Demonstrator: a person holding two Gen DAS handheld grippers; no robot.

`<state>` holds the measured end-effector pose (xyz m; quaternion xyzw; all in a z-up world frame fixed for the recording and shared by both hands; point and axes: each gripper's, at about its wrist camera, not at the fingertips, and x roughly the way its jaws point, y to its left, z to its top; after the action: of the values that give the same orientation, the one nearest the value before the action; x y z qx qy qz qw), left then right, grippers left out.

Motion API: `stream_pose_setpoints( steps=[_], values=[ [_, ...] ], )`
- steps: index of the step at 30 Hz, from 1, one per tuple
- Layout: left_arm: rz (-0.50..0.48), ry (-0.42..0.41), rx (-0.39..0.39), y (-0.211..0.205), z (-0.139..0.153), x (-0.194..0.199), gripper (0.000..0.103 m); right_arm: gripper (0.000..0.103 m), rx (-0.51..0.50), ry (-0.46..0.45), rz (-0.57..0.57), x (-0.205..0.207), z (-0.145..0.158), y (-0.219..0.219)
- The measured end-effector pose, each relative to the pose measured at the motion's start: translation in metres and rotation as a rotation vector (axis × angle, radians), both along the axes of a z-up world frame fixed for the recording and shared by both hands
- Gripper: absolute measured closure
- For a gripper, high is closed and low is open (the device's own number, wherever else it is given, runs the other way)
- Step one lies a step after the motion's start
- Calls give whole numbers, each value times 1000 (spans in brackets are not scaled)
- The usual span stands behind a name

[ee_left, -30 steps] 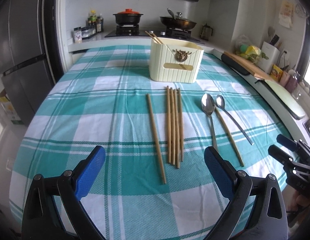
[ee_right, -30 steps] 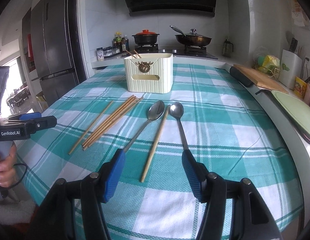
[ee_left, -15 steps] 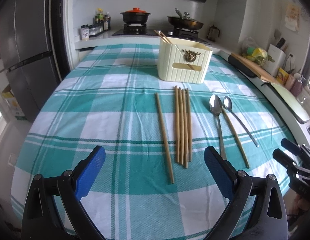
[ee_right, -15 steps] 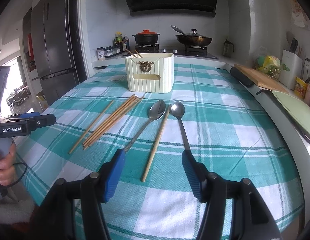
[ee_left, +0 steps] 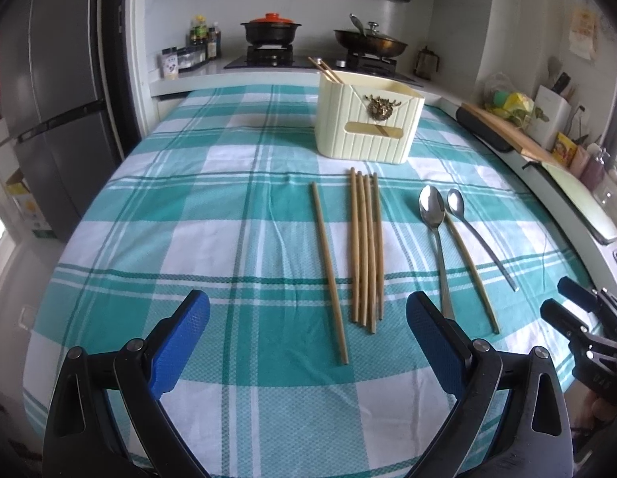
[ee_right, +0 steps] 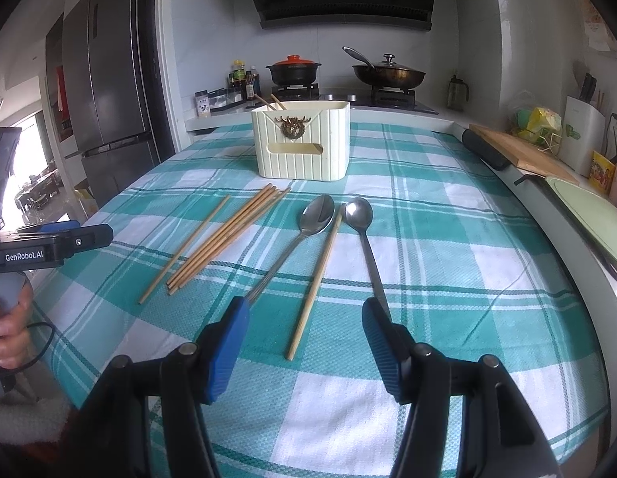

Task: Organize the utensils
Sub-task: 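Withdraw both tools from the caddy back toward the remaining utensils, then close the left tool on a wooden chopstick while the right tool grasps a steel spoon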

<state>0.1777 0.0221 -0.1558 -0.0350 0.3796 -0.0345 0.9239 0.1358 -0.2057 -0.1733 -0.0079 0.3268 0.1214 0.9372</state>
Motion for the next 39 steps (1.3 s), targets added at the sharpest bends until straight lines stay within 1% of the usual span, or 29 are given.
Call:
stream_pose_setpoints(
  steps=[17, 20, 24, 27, 30, 35, 39],
  values=[
    [9, 15, 5, 1, -4, 1, 4, 43, 10, 6, -6, 0, -4, -1],
    [15, 21, 5, 3, -4, 4, 4, 43, 16, -8, -13, -2, -2, -5],
    [29, 12, -12, 10, 1, 6, 4, 43, 19, -18, -35, -3, 0, -14],
    [50, 12, -15, 18, 1, 8, 4, 43, 27, -1, -57, 1, -3, -20],
    [65, 18, -37, 26, -1, 9, 4, 43, 42, 22, -69, 5, -6, -21],
    [83, 38, -51, 32, -6, 12, 4, 43, 28, 11, -51, 2, -5, -12],
    [85, 39, -57, 30, -5, 11, 4, 43, 25, 21, -42, 2, -8, -11]
  ],
)
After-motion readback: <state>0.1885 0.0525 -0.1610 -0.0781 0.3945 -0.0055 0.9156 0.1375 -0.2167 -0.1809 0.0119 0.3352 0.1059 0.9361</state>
